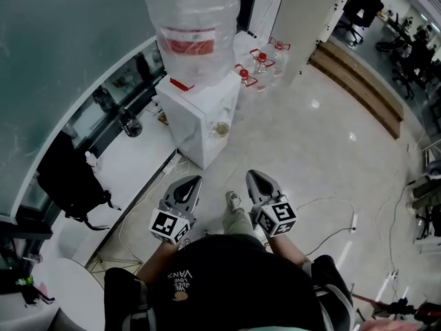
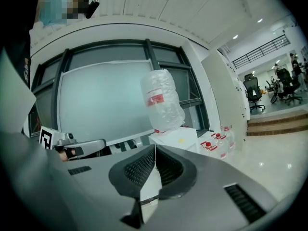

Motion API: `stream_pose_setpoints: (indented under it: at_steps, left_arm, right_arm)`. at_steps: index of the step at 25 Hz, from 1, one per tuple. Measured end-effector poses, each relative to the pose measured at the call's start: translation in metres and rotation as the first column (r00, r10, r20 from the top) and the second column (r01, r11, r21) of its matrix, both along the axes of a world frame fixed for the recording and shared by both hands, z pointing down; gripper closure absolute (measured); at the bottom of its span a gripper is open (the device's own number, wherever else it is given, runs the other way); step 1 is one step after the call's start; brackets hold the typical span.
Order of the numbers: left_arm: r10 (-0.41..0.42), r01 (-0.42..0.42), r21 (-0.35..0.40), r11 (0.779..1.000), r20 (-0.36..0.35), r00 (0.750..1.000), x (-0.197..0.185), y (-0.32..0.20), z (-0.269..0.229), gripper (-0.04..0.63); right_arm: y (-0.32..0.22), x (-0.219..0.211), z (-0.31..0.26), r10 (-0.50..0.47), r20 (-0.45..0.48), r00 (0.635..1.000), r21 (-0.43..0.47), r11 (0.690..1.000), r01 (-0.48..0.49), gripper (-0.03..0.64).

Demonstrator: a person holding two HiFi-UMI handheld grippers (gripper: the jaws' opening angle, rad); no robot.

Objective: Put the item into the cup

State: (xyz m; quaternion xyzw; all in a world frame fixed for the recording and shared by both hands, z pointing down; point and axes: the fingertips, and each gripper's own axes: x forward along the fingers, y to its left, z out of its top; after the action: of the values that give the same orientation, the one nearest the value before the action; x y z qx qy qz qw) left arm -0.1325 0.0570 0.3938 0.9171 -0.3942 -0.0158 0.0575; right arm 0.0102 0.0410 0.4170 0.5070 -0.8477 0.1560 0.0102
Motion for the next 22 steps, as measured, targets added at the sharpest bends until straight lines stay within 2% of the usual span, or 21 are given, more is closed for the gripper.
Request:
stream_pose_setpoints:
  at_steps: [8, 22]
  left_arm:
    - [-0.033, 0.033, 0.011, 0.999, 0.001, 0.999, -0.017, 0.017, -0.003, 0.575]
    - [-0.030, 0.030, 0.008, 1.000, -0.003, 1.000, -0.011, 0.009, -0.004, 0.575]
  right_arm:
    - [0.016, -0.007, -0.008, 0.001, -0.016, 1.000, 0.030, 1.000, -0.001, 0.571]
    - [0.008, -0.003, -0.007, 0.009, -0.016, 1.000, 0.028, 1.000, -0.008, 0.572]
